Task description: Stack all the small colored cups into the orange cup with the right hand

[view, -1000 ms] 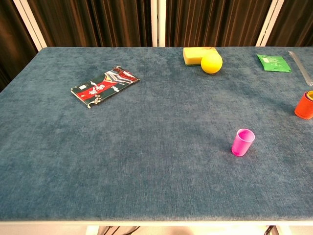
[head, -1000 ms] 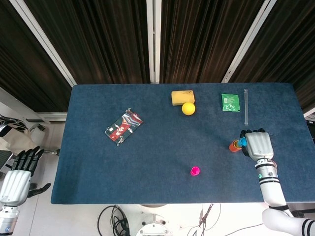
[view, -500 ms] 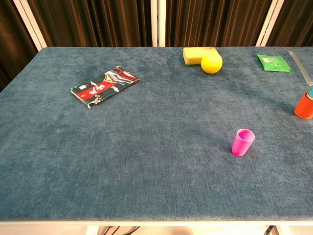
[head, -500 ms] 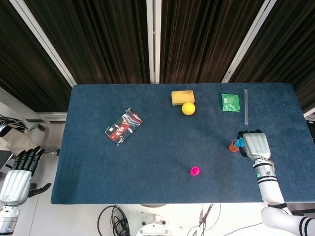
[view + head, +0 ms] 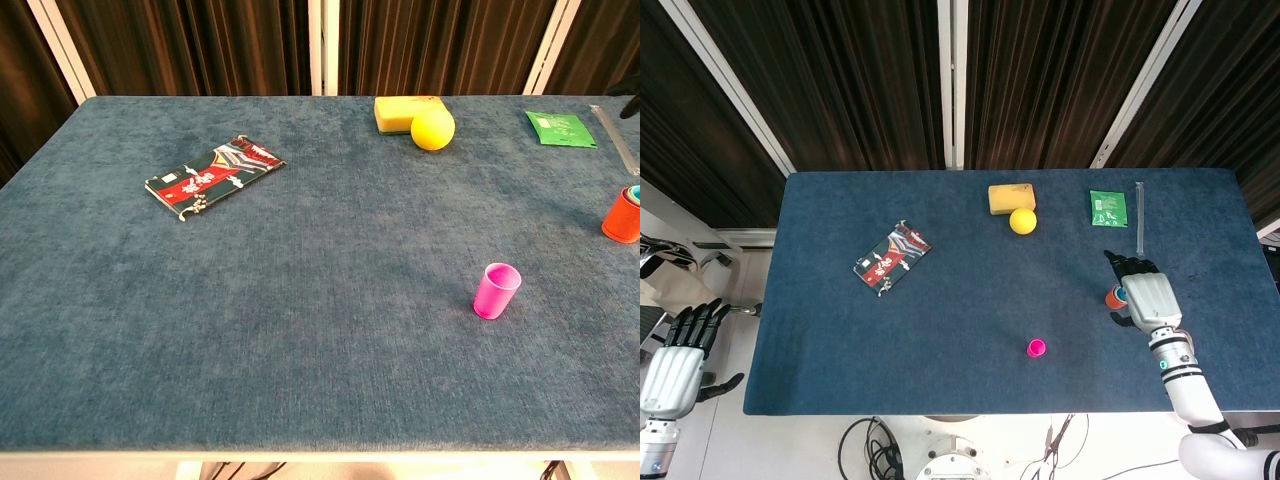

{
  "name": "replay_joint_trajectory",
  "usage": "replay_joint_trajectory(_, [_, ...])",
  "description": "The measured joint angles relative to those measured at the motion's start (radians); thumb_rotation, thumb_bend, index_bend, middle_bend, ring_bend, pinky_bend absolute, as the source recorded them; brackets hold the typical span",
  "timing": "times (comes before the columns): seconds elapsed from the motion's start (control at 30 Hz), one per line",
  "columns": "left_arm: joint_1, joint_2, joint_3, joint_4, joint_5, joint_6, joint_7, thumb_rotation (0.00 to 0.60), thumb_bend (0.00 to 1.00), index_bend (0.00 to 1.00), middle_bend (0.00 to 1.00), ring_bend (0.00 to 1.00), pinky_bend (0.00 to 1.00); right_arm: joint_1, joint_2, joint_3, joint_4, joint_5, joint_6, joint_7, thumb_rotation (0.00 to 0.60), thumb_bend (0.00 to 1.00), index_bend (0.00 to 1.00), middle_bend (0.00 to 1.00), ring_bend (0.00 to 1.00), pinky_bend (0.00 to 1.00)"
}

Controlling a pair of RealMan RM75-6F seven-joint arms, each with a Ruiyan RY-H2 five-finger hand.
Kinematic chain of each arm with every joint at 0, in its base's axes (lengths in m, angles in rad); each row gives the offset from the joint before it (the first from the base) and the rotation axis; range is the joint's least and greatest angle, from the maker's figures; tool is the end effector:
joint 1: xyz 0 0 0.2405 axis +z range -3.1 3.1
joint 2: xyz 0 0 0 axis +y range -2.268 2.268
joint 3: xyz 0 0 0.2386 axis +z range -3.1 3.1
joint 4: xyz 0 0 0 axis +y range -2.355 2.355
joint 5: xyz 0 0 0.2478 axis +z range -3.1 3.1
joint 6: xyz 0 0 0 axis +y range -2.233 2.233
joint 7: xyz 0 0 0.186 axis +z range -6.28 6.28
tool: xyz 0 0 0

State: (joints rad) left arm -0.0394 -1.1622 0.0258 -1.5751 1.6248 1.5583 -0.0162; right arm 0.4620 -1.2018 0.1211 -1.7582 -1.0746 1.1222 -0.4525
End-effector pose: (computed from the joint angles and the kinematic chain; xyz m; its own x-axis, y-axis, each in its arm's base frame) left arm -0.3027 0.1913 0.0971 0.3800 0.0242 0.9247 0.9220 -0.0896 -0.3766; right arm -0.2326 -0.3248 0.0368 0.5246 -0.2376 0.8176 -0.8505 -0.1035 0.5156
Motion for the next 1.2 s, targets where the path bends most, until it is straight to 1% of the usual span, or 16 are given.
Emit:
replay_joint_trajectory(0.13, [0.001,0.001,0.000,-0.003,0.000,0.002,0.005,0.600,0.07,0.03,0.00,0.00,0.00,0.003,0.013,-0.028,-0.053,-0.112,-0.009,0.018,0.600,0.12,0.13,0.20,0.15,0.17])
replay_joint_trajectory(0.23, [0.002,0.001,0.000,-0.004,0.000,0.003,0.004,0.600,0.07,0.03,0.00,0.00,0.00,0.011,0.013,-0.062,-0.092,-0.201,-0.024,0.011,0.600,0.12,0.14,0.20,0.15,0.17])
replay_joint_trajectory(0.3, [0.003,0.002,0.000,-0.004,0.000,0.005,0.002,0.600,0.07,0.03,0.00,0.00,0.00,0.020,0.007,-0.085,-0.112,-0.229,-0.045,-0.014,0.600,0.12,0.14,0.20,0.15,0.17])
replay_joint_trajectory(0.57, [0.013,0.009,0.003,0.002,-0.001,0.018,-0.018,0.600,0.07,0.03,0.00,0.00,0.00,0.050,-0.041,-0.119,-0.150,-0.219,-0.091,-0.138,0.600,0.12,0.17,0.23,0.17,0.17])
replay_joint_trajectory(0.8, [0.014,0.009,0.002,0.010,0.003,0.022,-0.031,0.600,0.07,0.04,0.00,0.00,0.00,0.072,-0.105,-0.131,-0.141,-0.163,-0.115,-0.211,0.600,0.13,0.20,0.25,0.19,0.17])
replay_joint_trajectory(0.93, [0.015,0.008,0.000,0.015,0.000,0.024,-0.036,0.600,0.07,0.03,0.00,0.00,0.00,0.075,-0.149,-0.130,-0.119,-0.148,-0.100,-0.243,0.600,0.14,0.25,0.28,0.22,0.18])
replay_joint_trajectory(1.03, [0.016,0.008,-0.002,0.019,-0.006,0.023,-0.049,0.600,0.07,0.03,0.00,0.00,0.00,0.071,-0.186,-0.130,-0.097,-0.143,-0.071,-0.265,0.600,0.15,0.30,0.31,0.26,0.21])
replay_joint_trajectory(1.2, [0.016,0.007,-0.002,0.026,-0.005,0.023,-0.055,0.600,0.07,0.03,0.00,0.00,0.00,0.067,-0.226,-0.134,-0.071,-0.135,-0.049,-0.286,0.600,0.17,0.33,0.33,0.29,0.24])
